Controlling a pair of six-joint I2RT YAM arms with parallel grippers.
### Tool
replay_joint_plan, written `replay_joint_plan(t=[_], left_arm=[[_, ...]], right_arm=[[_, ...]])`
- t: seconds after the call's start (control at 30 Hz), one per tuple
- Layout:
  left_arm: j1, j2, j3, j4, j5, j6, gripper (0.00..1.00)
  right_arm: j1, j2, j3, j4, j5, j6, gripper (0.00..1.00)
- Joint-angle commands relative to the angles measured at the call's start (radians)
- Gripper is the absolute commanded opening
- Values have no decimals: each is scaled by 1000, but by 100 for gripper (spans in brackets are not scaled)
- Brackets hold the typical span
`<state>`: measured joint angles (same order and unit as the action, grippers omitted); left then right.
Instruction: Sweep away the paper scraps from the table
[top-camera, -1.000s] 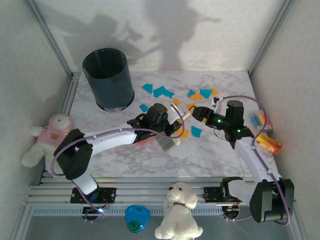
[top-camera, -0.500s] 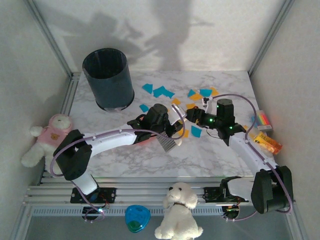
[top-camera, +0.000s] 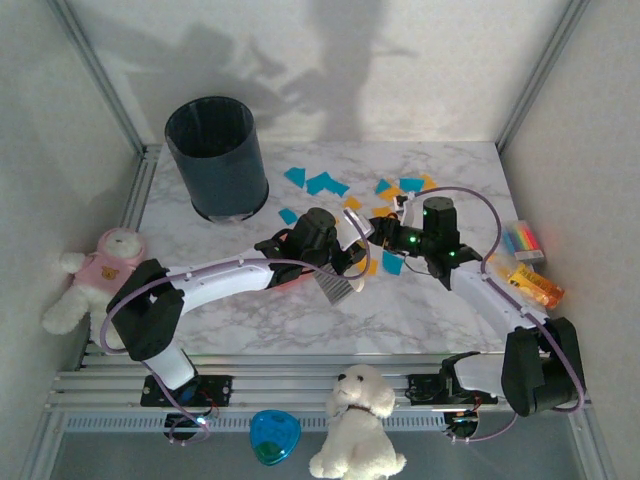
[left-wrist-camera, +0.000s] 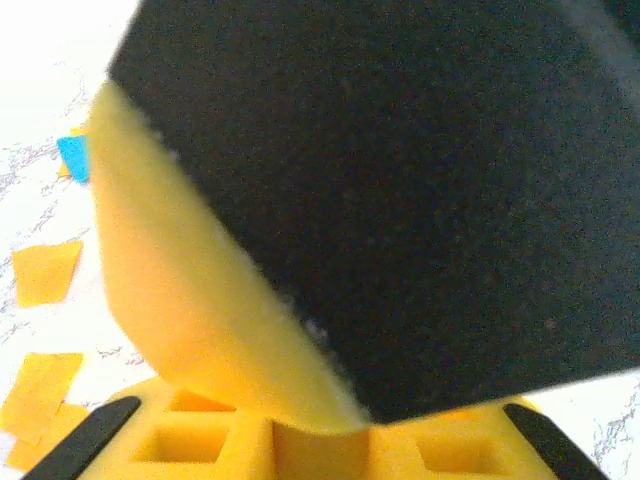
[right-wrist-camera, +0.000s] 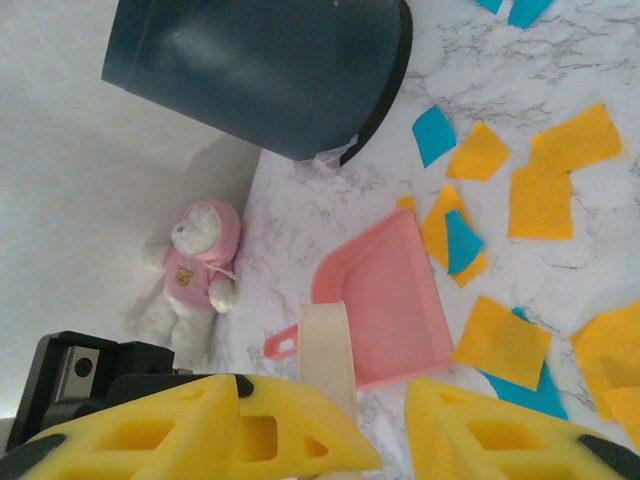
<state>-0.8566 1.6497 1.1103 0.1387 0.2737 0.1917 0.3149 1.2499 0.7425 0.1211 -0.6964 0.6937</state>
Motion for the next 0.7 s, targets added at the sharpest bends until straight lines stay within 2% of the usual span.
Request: replay_joint_plan(t=[0.0,0.2,0.37,0.43,0.5,0.57,0.67], left_arm=[[-12,-34,-11,45,28,11,21],[-12,-32,-8,38,24,14,21],[-12,-34,-9,35,18,15,21],[-12,-40,-12,32,18,15,25],[-12,-47,-13,30,24,15,29],[-12,-59,-17,24,24,9,41],[-10,-84,-26,5,16,4,48]], right_arm=[[15,15,2,54,3,19,46],[30,25,3,46,15,16,41],[33,22,-2,15,57,9,30],[33,14,1,0,81,5,23],[34,2,4,-14,110,5,20],[34,-16,6,-26,151,5,17],[33,-48,9,-46,207,-2,12]])
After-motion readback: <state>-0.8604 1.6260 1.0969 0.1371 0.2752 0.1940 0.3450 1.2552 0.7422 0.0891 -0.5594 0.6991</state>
